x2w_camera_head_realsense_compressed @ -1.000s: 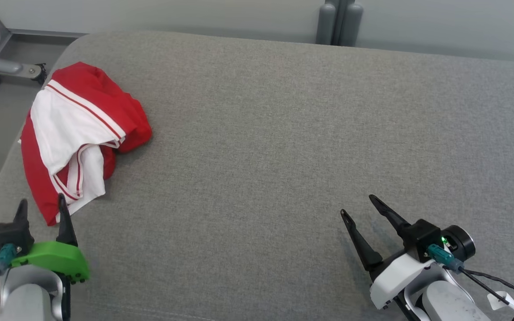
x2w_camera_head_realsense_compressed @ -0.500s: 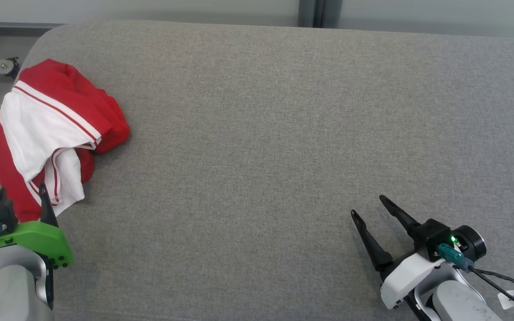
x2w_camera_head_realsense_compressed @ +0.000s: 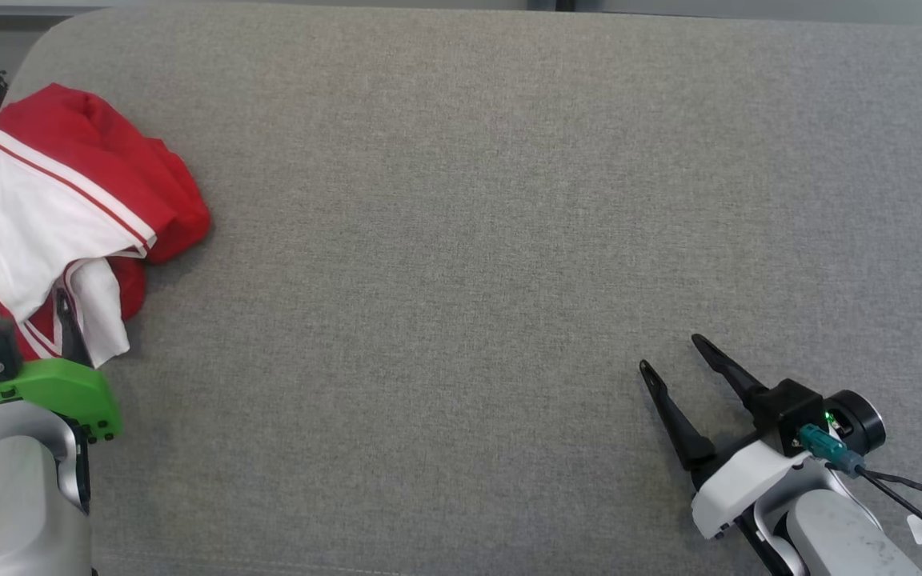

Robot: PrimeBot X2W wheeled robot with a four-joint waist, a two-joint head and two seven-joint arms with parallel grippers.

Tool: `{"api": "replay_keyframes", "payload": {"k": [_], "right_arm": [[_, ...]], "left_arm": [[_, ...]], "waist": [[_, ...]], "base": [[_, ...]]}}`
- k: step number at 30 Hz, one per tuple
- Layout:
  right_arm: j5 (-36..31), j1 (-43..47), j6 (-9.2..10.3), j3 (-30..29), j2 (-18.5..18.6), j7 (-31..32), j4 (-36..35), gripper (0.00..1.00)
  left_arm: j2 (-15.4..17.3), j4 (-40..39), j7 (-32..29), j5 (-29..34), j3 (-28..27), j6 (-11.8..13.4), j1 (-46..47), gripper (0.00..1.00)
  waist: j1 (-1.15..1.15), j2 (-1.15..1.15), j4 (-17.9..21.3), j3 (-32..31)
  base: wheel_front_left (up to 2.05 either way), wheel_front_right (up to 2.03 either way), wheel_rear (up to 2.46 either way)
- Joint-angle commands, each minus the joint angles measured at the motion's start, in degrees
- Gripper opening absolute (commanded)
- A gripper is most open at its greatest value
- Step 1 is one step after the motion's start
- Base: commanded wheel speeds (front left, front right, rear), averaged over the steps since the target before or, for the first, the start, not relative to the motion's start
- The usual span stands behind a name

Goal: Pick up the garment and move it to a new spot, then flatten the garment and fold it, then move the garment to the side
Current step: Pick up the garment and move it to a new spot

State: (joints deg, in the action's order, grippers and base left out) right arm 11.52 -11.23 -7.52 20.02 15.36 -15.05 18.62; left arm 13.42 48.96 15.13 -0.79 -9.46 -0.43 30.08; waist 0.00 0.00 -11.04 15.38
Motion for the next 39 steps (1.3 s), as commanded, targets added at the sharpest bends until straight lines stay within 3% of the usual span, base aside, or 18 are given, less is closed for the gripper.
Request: {"api": "replay_keyframes", "payload": {"k": [1, 15, 16, 17, 18, 25, 39], "right_arm": [[0.0, -0.97, 0.06, -0.27, 0.17, -0.2, -0.33, 1.0], [0.48, -3.02, 0.06, -1.7, 0.79, -0.18, -0.89, 1.0], [0.44, -3.01, 0.06, -1.81, 0.81, -0.18, -0.92, 1.0], [0.4, -3.02, 0.06, -2.01, 0.8, -0.18, -0.96, 1.0], [0.34, -3.04, 0.07, -2.12, 0.73, -0.17, -0.96, 1.0], [0.56, -3.4, 0.06, -2.16, -0.74, -0.09, -0.58, 1.0], [1.59, -1.87, 0.06, -2.6, -5.34, -0.13, 0.51, 1.0]], "left_arm": [[0.54, 0.37, 0.03, 0.32, 0.04, 0.7, 1.61, 1.0], [2.83, 4.54, 0.03, -1.09, -1.18, 4.23, 8.21, 1.0], [2.83, 4.39, 0.03, -1.28, -1.3, 4.43, 8.47, 0.95], [2.84, 3.95, 0.03, -1.36, -1.48, 4.69, 8.65, 0.41], [2.84, 3.65, 0.03, -1.52, -1.63, 4.76, 8.7, 0.0], [3.1, -0.75, 0.03, -1.97, -2.22, 3.5, 7.38, 0.0], [2.24, -22.52, 0.03, -0.34, 0.32, -0.02, 8.44, 0.0]], "waist": [[0.0, 0.0, 0.64, 1.73], [0.0, 0.0, 2.47, 6.49], [0.0, 0.0, 2.52, 6.66], [0.0, 0.0, 2.55, 6.84], [0.0, 0.0, 2.56, 6.99], [0.0, 0.0, 2.52, 5.56], [0.0, 0.0, 3.51, -1.01]], "base": [[0.0, 0.0, 0.0], [0.0, 0.0, 0.0], [0.0, 0.0, 0.0], [0.0, 0.0, 0.0], [0.0, 0.0, 0.0], [0.0, 0.0, 0.0], [0.0, 0.0, 0.0]]}}
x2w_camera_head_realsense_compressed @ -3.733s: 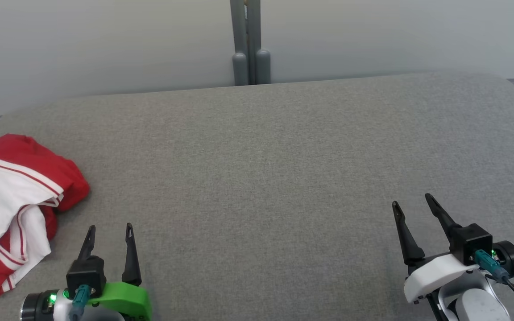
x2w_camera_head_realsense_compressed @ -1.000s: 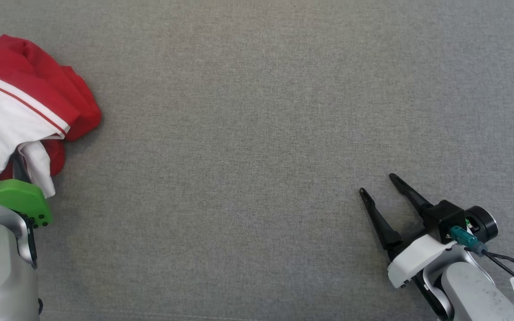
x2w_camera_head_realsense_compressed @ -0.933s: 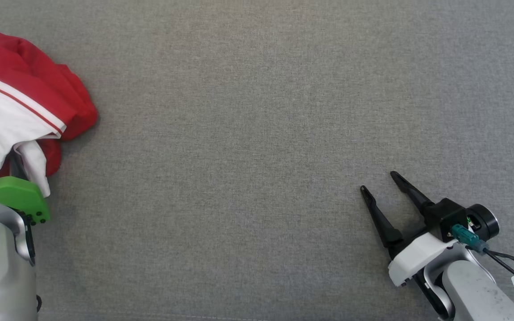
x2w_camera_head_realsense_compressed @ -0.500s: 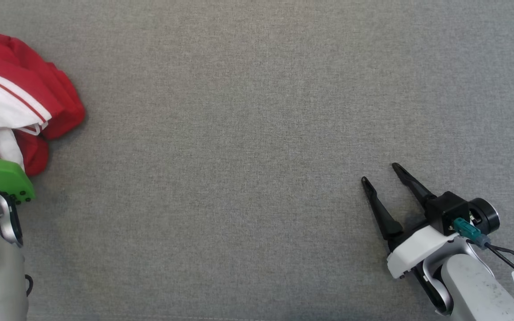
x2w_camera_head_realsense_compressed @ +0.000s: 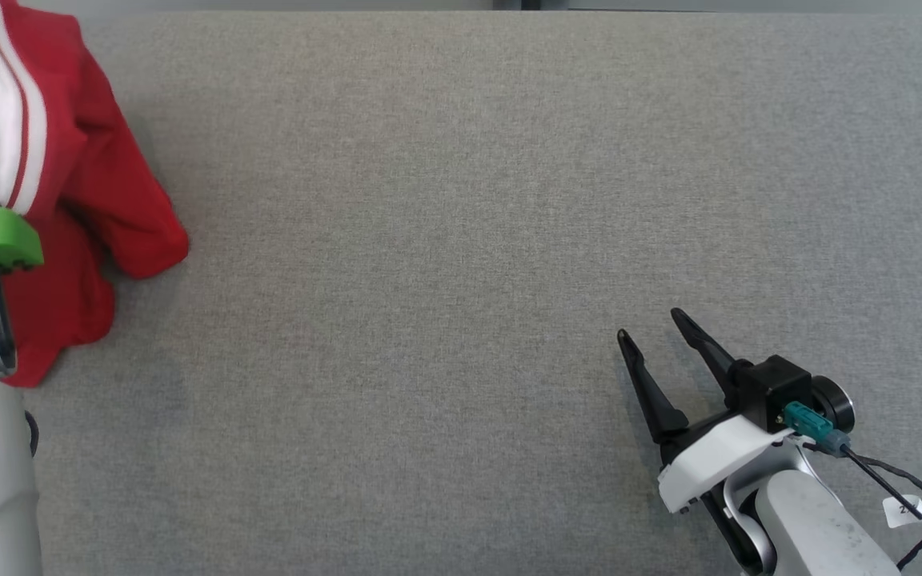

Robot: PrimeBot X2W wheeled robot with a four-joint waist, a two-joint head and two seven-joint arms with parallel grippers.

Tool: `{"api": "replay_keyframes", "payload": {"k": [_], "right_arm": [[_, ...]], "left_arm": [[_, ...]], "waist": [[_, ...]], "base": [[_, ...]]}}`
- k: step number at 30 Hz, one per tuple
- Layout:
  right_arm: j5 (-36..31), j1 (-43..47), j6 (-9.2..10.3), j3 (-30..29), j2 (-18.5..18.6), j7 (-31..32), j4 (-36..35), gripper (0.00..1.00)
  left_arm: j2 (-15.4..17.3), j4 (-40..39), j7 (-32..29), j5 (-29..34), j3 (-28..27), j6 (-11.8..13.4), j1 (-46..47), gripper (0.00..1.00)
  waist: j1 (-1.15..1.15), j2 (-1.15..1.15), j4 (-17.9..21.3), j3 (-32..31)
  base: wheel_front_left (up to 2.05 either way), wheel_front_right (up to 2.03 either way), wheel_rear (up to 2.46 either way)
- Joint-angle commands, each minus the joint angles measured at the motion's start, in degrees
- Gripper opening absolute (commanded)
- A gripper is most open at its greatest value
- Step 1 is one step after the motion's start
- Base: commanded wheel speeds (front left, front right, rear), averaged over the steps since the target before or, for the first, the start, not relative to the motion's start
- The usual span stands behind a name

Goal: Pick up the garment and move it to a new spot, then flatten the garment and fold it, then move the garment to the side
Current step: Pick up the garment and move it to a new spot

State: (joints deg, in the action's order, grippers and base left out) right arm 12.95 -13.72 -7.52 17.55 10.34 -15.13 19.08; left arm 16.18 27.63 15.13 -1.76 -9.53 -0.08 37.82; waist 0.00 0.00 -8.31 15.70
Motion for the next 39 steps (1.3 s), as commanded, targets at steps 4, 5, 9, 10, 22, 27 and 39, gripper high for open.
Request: {"api": "replay_keyframes", "payload": {"k": [4, 5, 9, 10, 22, 27, 39], "right_arm": [[0.56, 1.25, 0.06, -0.72, -1.99, -0.04, 0.19, 1.0], [0.68, 1.49, 0.06, -0.95, -2.29, -0.04, 0.28, 1.0], [0.9, 2.08, 0.06, -1.51, -3.22, -0.04, 0.42, 1.0], [0.96, 2.27, 0.06, -1.75, -3.43, -0.04, 0.47, 1.0], [0.65, 4.65, 0.06, -3.13, -4.61, -0.04, 1.24, 1.0], [1.09, 4.67, 0.06, -2.54, -4.64, -0.04, 1.41, 1.0], [1.75, 4.54, 0.06, -2.96, -4.26, -0.04, 0.59, 1.0]], "left_arm": [[-1.75, -6.76, 0.04, 0.74, 2.44, -1.73, 0.92, 0.0], [-2.01, -7.91, 0.03, 0.82, 3.04, -2.17, 1.0, 0.0], [-3.79, -10.77, 0.04, 0.24, 4.88, -3.32, 1.02, 0.0], [-4.46, -11.61, 0.03, 0.13, 5.76, -3.75, 0.86, 0.0], [-13.17, -14.99, 0.03, -6.85, 21.76, -6.58, -1.74, 0.0], [-13.17, -14.59, 0.02, -13.43, 30.13, -3.93, -3.38, 0.0], [-13.14, 0.44, 0.03, -11.44, 33.87, -2.15, -10.95, 1.0]], "waist": [[0.0, 0.0, 2.32, -3.21], [0.0, 0.0, 2.79, -3.63], [0.0, 0.0, 4.32, -4.89], [0.0, 0.0, 4.84, -5.24], [0.0, 0.0, 13.09, -8.04], [0.0, 0.0, 16.7, -8.31], [0.0, 0.0, 19.21, -6.94]], "base": [[0.0, 0.0, 0.0], [0.0, 0.0, 0.0], [0.0, 0.0, 0.0], [0.0, 0.0, 0.0], [0.0, 0.0, 0.0], [0.0, 0.0, 0.0], [0.0, 0.0, 0.0]]}}
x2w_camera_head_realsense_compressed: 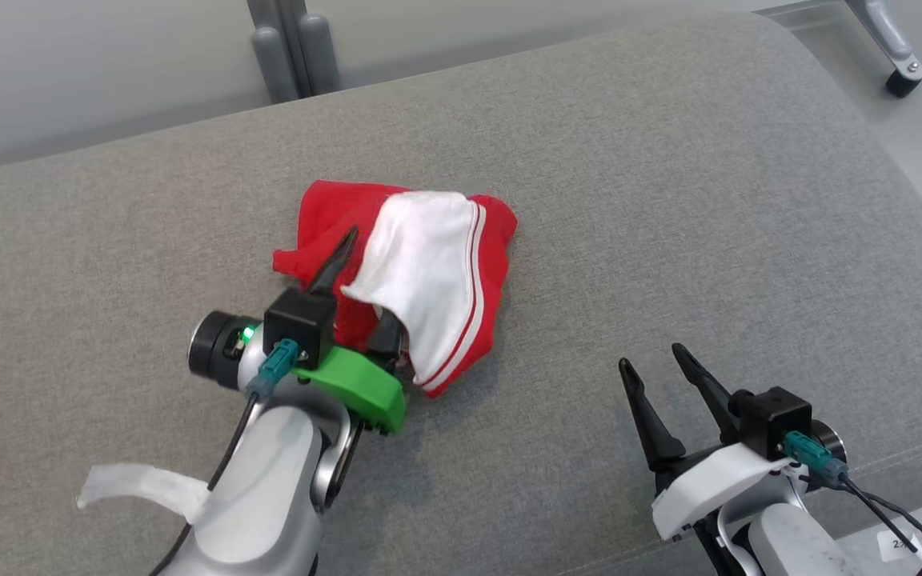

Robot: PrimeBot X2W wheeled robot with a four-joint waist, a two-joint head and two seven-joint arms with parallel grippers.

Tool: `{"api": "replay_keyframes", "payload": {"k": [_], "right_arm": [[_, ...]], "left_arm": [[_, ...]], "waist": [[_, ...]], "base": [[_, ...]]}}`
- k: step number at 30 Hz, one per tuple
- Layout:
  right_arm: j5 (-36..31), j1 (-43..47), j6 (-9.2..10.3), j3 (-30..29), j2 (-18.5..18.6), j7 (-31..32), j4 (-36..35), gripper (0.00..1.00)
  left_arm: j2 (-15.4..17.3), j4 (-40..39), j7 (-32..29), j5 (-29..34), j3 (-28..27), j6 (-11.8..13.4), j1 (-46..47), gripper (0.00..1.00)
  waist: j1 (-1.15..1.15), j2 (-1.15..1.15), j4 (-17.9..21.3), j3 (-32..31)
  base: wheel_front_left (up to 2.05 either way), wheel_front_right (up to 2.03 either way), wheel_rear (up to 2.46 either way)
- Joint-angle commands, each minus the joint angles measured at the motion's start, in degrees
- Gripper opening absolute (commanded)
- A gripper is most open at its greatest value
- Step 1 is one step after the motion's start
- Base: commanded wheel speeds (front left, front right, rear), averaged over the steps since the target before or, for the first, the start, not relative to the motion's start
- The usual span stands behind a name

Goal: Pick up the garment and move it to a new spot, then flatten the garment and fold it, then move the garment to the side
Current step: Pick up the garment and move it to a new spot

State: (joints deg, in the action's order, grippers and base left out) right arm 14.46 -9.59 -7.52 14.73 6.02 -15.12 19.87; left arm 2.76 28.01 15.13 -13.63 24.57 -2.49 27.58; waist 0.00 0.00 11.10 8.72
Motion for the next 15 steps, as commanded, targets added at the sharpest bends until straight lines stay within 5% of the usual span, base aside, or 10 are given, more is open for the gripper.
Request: {"api": "replay_keyframes", "payload": {"k": [1, 15], "right_arm": [[0.2, 0.33, 0.06, -0.21, 0.11, -0.05, -0.28, 1.0], [0.1, -1.32, 0.06, 0.85, 0.68, -0.05, -1.73, 1.0]], "left_arm": [[0.27, 0.94, 0.03, 0.36, -0.71, 0.42, -1.41, 1.0], [0.33, 3.17, 0.03, 3.78, -10.26, 1.04, -11.18, 1.0]], "waist": [[0.0, 0.0, -0.5, 0.07], [0.0, 0.0, -6.73, -1.56]], "base": [[0.0, 0.0, 0.0], [0.0, 0.0, 0.0]]}}
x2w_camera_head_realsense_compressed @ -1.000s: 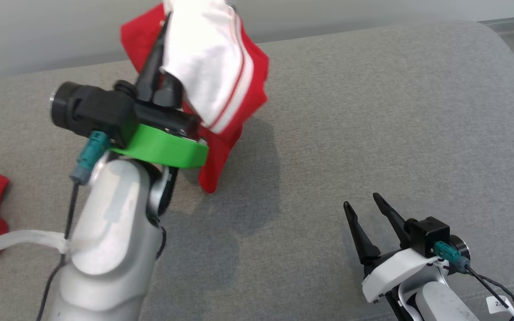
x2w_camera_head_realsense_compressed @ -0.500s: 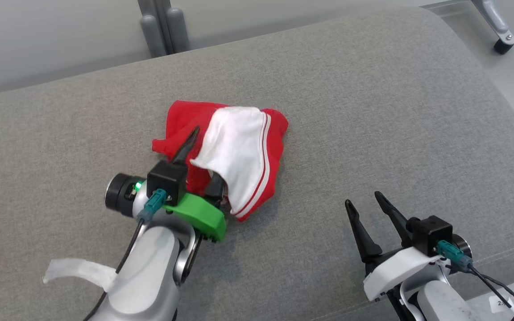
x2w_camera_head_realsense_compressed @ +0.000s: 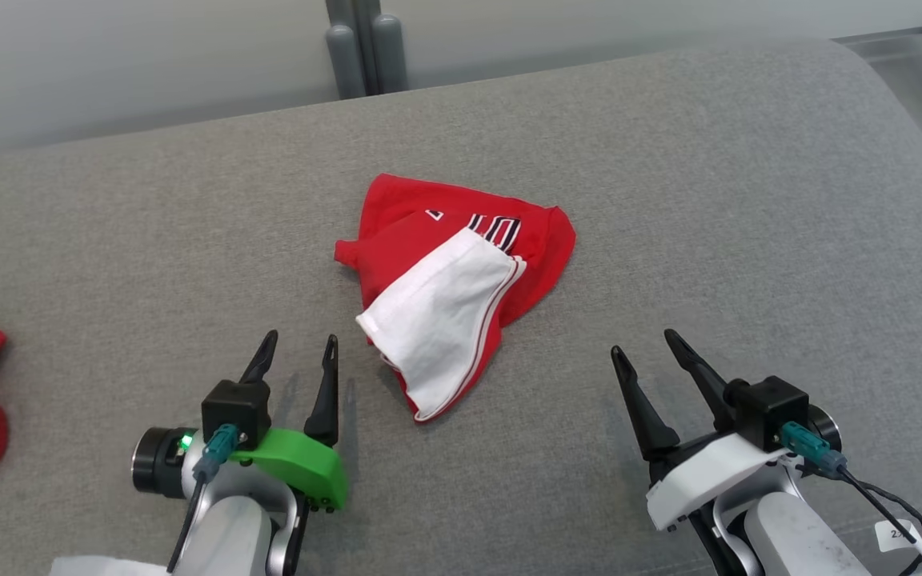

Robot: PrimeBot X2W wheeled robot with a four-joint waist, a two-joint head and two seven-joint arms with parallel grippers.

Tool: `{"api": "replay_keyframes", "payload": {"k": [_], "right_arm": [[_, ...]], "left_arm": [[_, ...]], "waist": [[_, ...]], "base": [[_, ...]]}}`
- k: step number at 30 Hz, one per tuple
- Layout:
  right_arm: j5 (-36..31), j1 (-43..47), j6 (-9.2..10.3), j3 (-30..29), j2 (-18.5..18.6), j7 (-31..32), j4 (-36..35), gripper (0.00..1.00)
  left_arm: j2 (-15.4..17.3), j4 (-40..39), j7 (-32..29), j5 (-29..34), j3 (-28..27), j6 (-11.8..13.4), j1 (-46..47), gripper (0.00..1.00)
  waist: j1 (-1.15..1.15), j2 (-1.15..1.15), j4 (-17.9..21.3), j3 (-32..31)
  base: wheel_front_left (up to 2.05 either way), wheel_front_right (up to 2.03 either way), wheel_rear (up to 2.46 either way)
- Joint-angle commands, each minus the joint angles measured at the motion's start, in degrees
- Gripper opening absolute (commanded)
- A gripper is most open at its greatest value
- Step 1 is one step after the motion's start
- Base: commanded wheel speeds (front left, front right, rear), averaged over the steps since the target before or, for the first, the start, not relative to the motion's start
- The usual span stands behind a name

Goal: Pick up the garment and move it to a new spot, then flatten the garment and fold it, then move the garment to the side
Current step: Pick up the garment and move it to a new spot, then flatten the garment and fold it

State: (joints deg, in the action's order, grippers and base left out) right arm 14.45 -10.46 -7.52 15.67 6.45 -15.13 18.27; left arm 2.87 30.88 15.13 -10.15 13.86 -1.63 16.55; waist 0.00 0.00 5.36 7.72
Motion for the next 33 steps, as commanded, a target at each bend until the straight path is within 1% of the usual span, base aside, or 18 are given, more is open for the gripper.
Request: {"api": "replay_keyframes", "payload": {"k": [1, 7, 14, 21, 26, 29, 33], "right_arm": [[0.1, -0.57, 0.06, 0.17, 0.28, -0.05, -0.22, 1.0], [0.31, -1.33, 0.06, 1.86, 0.46, -0.05, -0.34, 1.0], [0.83, -2.64, 0.06, 5.25, 0.5, -0.04, 0.29, 1.0], [0.78, -7.97, 0.06, 11.54, 0.89, -0.05, 2.15, 1.0], [-0.55, -12.65, 0.06, 14.69, 0.97, -0.04, 6.74, 1.0], [-2.16, -14.46, 0.06, 14.93, 0.56, -0.04, 11.02, 1.0], [-5.07, -16.12, 0.06, 14.37, -0.01, -0.04, 16.43, 1.0]], "left_arm": [[0.2, -0.48, 0.03, 0.44, -0.4, 0.22, -0.87, 1.0], [0.12, -5.58, 0.02, 0.5, -3.84, -0.15, -5.2, 1.0], [0.1, -8.46, 0.03, -1.43, -3.66, 0.32, -8.47, 1.0], [0.1, -9.34, 0.03, -2.46, -2.99, 0.53, -9.23, 1.0], [0.09, -9.23, 0.03, -3.13, -2.23, 0.72, -9.55, 1.0], [0.09, -9.33, 0.03, -3.63, -1.67, 0.85, -9.72, 1.0], [0.09, -9.54, 0.03, -4.35, -1.25, 1.18, -9.87, 1.0]], "waist": [[0.0, 0.0, -1.55, -0.78], [0.0, 0.0, -5.33, -2.64], [0.0, 0.0, -10.52, -4.2], [0.0, 0.0, -16.01, -3.68], [0.0, 0.0, -19.38, -3.11], [0.0, 0.0, -20.87, -2.89], [0.0, 0.0, -21.94, -2.57]], "base": [[0.0, 0.0, 0.0], [0.0, 0.0, 0.0], [0.0, 0.0, 0.0], [0.0, 0.0, 0.0], [0.0, 0.0, 0.0], [0.0, 0.0, 0.0], [0.0, 0.0, 0.0]]}}
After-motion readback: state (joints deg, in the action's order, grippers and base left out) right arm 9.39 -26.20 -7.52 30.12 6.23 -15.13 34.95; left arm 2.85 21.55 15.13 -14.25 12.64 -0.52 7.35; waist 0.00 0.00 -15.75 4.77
